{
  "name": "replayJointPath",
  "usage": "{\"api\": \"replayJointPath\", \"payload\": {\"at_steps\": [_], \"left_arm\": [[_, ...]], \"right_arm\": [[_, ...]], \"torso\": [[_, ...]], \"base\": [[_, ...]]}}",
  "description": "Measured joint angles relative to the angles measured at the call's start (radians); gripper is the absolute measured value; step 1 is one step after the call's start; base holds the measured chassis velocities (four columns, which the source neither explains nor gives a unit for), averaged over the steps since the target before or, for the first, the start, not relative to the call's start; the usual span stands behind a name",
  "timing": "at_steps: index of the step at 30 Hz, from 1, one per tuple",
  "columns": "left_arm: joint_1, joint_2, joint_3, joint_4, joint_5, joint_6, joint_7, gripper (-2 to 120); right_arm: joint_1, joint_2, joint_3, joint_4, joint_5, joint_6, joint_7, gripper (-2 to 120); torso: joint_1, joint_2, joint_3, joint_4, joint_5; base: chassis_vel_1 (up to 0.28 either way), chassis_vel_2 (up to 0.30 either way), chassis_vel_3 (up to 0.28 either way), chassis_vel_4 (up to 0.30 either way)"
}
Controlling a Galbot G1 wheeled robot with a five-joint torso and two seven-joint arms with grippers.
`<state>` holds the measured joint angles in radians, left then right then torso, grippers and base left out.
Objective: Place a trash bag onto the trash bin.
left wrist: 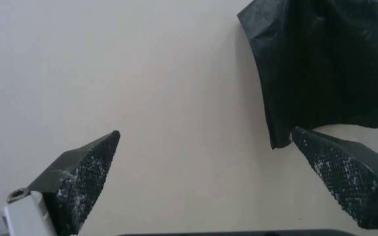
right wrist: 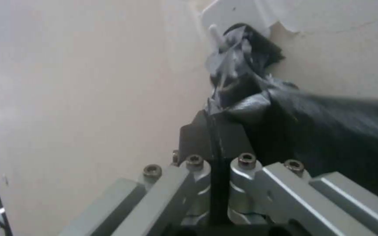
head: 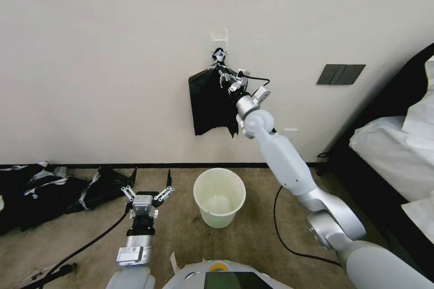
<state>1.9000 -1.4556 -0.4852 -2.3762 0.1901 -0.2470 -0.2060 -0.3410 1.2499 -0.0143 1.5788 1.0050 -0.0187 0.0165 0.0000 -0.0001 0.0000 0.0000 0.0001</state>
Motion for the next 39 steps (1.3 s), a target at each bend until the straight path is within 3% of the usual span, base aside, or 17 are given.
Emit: {"api": "replayJointPath", "payload": {"at_steps": [15, 38, 39], "left_arm": [[-0.007, -0.004, 0.015, 0.008, -0.001, 0.002, -0.001, 100], [-0.022, 0.013, 0.022, 0.010, -0.016, 0.006, -0.007, 100], [-0.022, 0.017, 0.026, 0.008, -0.017, 0.006, -0.008, 100]], "right_arm": [[-0.194, -0.097, -0.034, 0.204, -0.126, 0.008, -0.017, 0], [-0.475, -0.201, -0.027, 0.368, -0.275, 0.022, -0.024, 0], [-0.537, -0.221, -0.014, 0.401, -0.309, 0.028, -0.027, 0]], "torso": [[0.000, 0.000, 0.000, 0.0000, 0.0000], [0.000, 0.000, 0.000, 0.0000, 0.0000], [0.000, 0.000, 0.000, 0.0000, 0.0000]], "base": [[0.000, 0.000, 0.000, 0.000], [0.000, 0.000, 0.000, 0.000], [0.000, 0.000, 0.000, 0.000]]}}
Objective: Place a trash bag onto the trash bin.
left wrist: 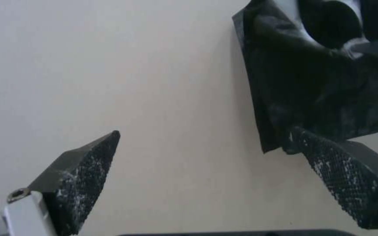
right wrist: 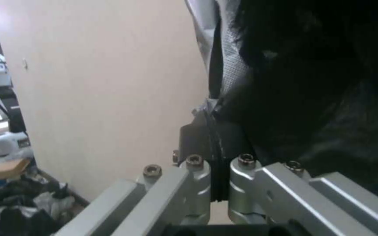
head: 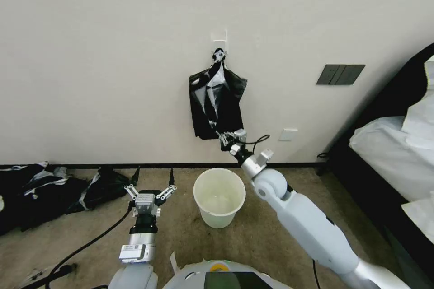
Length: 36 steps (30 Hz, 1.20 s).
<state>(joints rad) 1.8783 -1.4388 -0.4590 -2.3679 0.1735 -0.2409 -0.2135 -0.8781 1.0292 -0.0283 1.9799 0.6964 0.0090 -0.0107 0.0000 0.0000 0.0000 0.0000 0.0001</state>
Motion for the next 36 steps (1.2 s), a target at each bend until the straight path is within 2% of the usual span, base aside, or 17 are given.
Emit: {"api": "replayJointPath", "payload": {"at_steps": [4, 6, 15, 23, 36], "left_arm": [[0.000, 0.001, 0.002, -0.001, 0.000, 0.000, 0.000, 100], [0.002, 0.002, 0.009, -0.002, 0.000, 0.000, -0.001, 100], [-0.001, 0.006, 0.019, -0.007, 0.001, 0.002, -0.002, 100], [-0.002, 0.015, 0.018, -0.004, 0.000, 0.005, -0.006, 100], [-0.004, 0.017, 0.018, -0.001, 0.000, 0.005, -0.006, 100]], "right_arm": [[-0.027, -0.010, 0.007, 0.018, -0.013, 0.002, -0.002, 0], [-0.100, -0.036, 0.028, 0.071, -0.042, 0.009, -0.006, 0], [-0.218, -0.064, 0.046, 0.134, -0.107, 0.026, -0.013, 0], [-0.249, -0.054, 0.036, 0.137, -0.147, 0.033, -0.015, 0], [-0.231, -0.018, 0.035, 0.116, -0.120, 0.016, 0.007, 0]], "torso": [[0.000, 0.000, 0.000, 0.0001, 0.0000], [0.000, 0.000, 0.000, -0.0001, 0.0000], [0.000, 0.000, 0.000, 0.0000, 0.0000], [0.000, 0.000, 0.000, 0.0000, -0.0001], [0.000, 0.000, 0.000, 0.0000, -0.0001]], "base": [[0.000, 0.000, 0.000, 0.000], [0.000, 0.000, 0.000, 0.000], [0.000, 0.000, 0.000, 0.000], [0.000, 0.000, 0.000, 0.000], [0.000, 0.000, 0.000, 0.000]]}}
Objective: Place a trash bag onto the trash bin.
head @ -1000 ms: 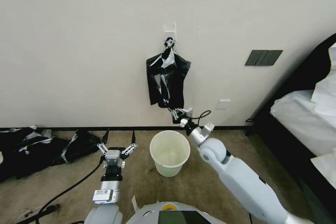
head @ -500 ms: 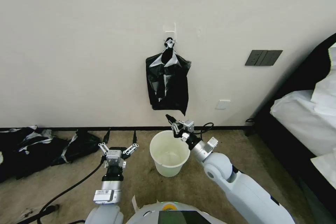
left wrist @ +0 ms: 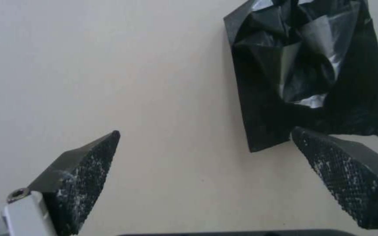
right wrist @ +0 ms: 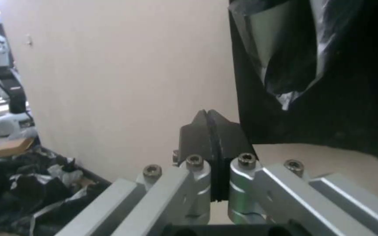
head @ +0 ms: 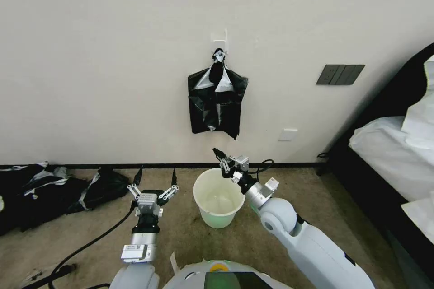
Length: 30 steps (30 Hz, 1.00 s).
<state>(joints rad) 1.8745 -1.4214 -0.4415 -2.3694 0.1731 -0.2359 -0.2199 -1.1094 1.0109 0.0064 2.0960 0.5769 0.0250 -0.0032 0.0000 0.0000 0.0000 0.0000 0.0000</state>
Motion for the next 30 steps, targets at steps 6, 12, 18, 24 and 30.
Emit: {"api": "replayJointPath", "payload": {"at_steps": [6, 12, 18, 24, 30], "left_arm": [[0.003, 0.001, 0.000, -0.003, 0.001, 0.001, 0.000, 100], [-0.009, 0.002, 0.003, -0.005, 0.005, 0.018, 0.001, 100], [-0.016, 0.003, 0.009, 0.000, 0.010, 0.024, 0.004, 100], [-0.027, 0.003, 0.013, 0.007, 0.011, 0.029, 0.005, 100], [-0.055, 0.001, 0.009, 0.031, 0.007, 0.032, 0.005, 100]], "right_arm": [[0.028, 0.015, 0.001, -0.021, 0.024, -0.012, 0.020, 6], [0.086, 0.056, 0.028, -0.040, -0.146, -0.049, 0.145, 42], [0.205, 0.028, 0.010, -0.033, -0.376, -0.111, 0.211, 64], [0.313, -0.002, -0.047, -0.017, -0.418, -0.198, 0.209, 77], [0.614, -0.042, -0.250, -0.056, -0.313, -0.417, 0.238, 99]], "torso": [[0.000, 0.000, 0.000, 0.0000, 0.0000], [0.000, 0.000, 0.000, -0.0002, 0.0001], [0.000, 0.000, 0.000, -0.0001, 0.0000], [0.000, 0.000, 0.000, 0.0001, 0.0000], [0.000, 0.000, 0.000, 0.0001, -0.0001]], "base": [[0.000, 0.000, 0.000, 0.000], [0.000, 0.000, 0.000, 0.000], [0.000, 0.000, 0.000, 0.000], [0.000, 0.000, 0.000, 0.000], [0.000, 0.000, 0.000, 0.000]]}}
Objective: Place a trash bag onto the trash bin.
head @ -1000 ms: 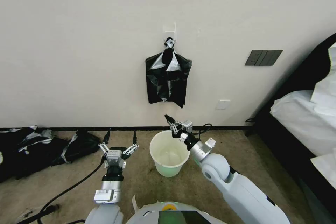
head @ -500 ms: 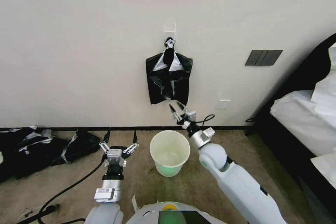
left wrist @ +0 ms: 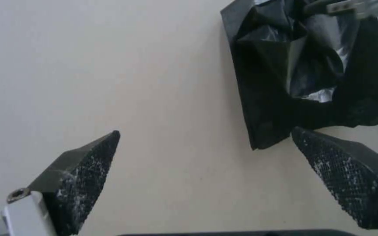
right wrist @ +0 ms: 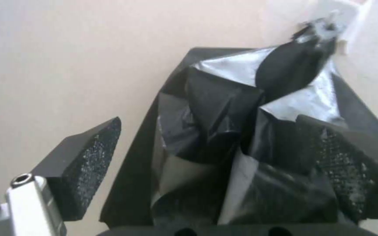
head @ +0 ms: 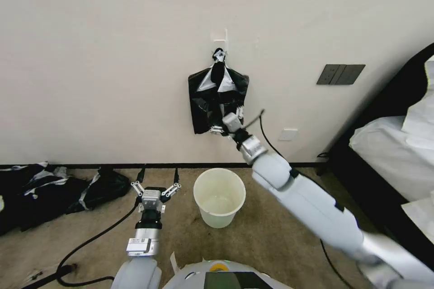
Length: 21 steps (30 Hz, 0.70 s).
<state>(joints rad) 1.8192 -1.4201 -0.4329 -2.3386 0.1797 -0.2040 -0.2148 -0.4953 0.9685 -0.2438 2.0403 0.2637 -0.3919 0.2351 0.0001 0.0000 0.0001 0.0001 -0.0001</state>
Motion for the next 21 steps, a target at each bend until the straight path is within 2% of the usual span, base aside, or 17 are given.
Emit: {"api": "replayJointPath", "payload": {"at_steps": [1, 3, 5, 7, 10, 11, 13, 17, 19, 21], "left_arm": [[0.000, 0.000, 0.000, 0.000, 0.000, 0.000, 0.000, 100], [-0.005, -0.002, 0.000, 0.004, -0.001, 0.000, 0.000, 100], [-0.005, -0.002, 0.000, 0.004, -0.001, 0.000, 0.000, 100], [-0.014, -0.008, 0.003, 0.008, -0.002, -0.002, 0.000, 100], [-0.016, -0.008, 0.004, 0.009, -0.003, -0.003, 0.000, 100], [-0.026, -0.008, 0.004, 0.014, -0.007, -0.004, -0.001, 100], [-0.031, -0.008, 0.004, 0.017, -0.011, -0.004, -0.001, 100], [-0.039, -0.008, 0.005, 0.022, -0.021, -0.005, -0.001, 100], [-0.046, -0.006, 0.006, 0.024, -0.026, -0.005, -0.002, 100], [-0.048, -0.005, 0.006, 0.024, -0.027, -0.005, -0.002, 100]], "right_arm": [[0.000, 0.000, 0.000, 0.000, 0.000, 0.000, 0.000, 99], [0.076, -0.003, -0.046, -0.028, 0.043, -0.058, 0.027, 99], [0.076, -0.003, -0.046, -0.028, 0.043, -0.058, 0.027, 99], [0.170, -0.018, -0.104, -0.056, 0.112, -0.129, 0.061, 98], [0.185, -0.024, -0.115, -0.057, 0.125, -0.142, 0.065, 97], [0.227, -0.045, -0.159, -0.059, 0.147, -0.175, 0.073, 96], [0.246, -0.054, -0.181, -0.061, 0.153, -0.194, 0.076, 95], [0.294, -0.063, -0.233, -0.075, 0.156, -0.248, 0.090, 87], [0.353, -0.062, -0.289, -0.102, 0.151, -0.312, 0.115, 72], [0.373, -0.063, -0.308, -0.112, 0.146, -0.319, 0.120, 68]], "torso": [[0.000, 0.000, 0.000, 0.0000, 0.0000], [0.000, 0.000, 0.000, 0.0002, 0.0000], [0.000, 0.000, 0.000, 0.0002, 0.0000], [0.000, 0.000, 0.000, -0.0001, 0.0000], [0.000, 0.000, 0.000, -0.0001, 0.0002], [0.000, 0.000, 0.000, -0.0003, 0.0002], [0.000, 0.000, 0.000, -0.0003, 0.0001], [0.000, 0.000, 0.000, -0.0004, 0.0001], [0.000, 0.000, 0.000, -0.0001, 0.0001], [0.000, 0.000, 0.000, -0.0001, 0.0001]], "base": [[0.000, 0.000, 0.000, 0.000], [0.000, 0.000, 0.000, 0.000], [0.000, 0.000, 0.000, 0.000], [0.000, 0.000, 0.000, 0.000], [0.000, 0.000, 0.000, 0.000], [0.000, 0.000, 0.000, 0.000], [0.000, 0.000, 0.000, 0.000], [0.000, 0.000, 0.000, 0.000], [0.000, 0.000, 0.000, 0.000], [0.000, 0.000, 0.000, 0.000]]}}
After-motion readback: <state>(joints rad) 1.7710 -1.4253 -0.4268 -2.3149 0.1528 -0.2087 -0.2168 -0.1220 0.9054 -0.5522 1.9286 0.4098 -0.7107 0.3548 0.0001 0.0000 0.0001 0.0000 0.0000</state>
